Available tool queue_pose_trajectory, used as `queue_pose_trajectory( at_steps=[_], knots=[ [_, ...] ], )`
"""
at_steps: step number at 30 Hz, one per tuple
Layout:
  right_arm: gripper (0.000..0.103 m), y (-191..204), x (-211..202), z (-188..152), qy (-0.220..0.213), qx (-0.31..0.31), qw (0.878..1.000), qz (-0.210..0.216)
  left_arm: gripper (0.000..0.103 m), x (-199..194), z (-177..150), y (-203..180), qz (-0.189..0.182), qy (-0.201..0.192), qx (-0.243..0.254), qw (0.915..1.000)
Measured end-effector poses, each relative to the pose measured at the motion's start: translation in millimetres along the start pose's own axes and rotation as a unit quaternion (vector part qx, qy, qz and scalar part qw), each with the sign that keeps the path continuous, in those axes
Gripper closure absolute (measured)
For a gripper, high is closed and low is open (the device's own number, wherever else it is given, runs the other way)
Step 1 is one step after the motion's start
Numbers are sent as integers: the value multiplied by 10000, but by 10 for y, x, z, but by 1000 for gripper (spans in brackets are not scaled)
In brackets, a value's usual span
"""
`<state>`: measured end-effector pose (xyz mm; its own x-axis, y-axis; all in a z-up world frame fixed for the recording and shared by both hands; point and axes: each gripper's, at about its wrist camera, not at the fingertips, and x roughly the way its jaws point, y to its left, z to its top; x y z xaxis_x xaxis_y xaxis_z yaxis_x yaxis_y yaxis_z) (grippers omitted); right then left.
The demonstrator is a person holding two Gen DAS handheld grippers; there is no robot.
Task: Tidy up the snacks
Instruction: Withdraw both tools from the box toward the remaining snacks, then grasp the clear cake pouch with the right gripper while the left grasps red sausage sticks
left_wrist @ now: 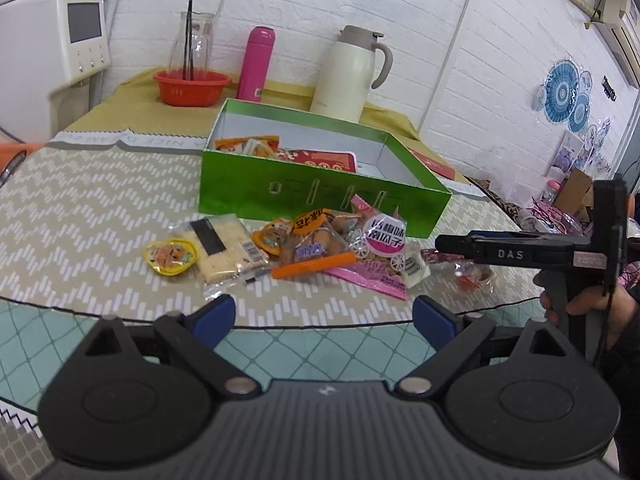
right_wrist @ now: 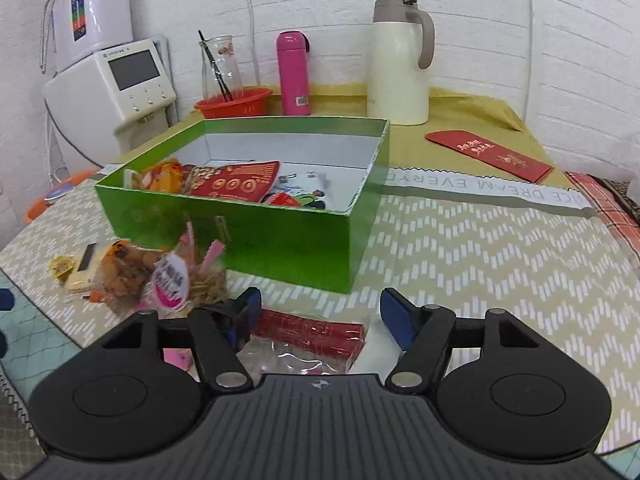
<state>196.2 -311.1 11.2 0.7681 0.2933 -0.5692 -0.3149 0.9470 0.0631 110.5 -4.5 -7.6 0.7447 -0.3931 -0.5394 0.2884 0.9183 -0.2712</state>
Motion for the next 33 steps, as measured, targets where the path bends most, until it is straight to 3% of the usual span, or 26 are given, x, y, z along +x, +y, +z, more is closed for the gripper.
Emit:
queue_pose_trajectory(
  at_steps=[8,14,20,24,30,33],
  knots=[
    [0,472,-596,-456,40,-251,9993,282,9,209,-126,-176,-394,409,-20,9984],
    [0,691,-638,-695,402,-285,9951,862,9,229,-230,-309,-542,593,50,9968],
    [0,578,-669,-484,-195,-644,9972,315,9,251,-214,-367,-698,643,-106,9954],
    [0,465,-407,-452,36,-712,9974,86,9,202,-204,-347,-669,570,-184,9960],
    [0,662,-575,-699,289,-494,9939,943,9,247,-188,-267,-628,676,-323,9952],
    [0,629,-774,-727,102,-368,9948,942,9,307,-205,-315,-712,771,-305,9940]
  ],
)
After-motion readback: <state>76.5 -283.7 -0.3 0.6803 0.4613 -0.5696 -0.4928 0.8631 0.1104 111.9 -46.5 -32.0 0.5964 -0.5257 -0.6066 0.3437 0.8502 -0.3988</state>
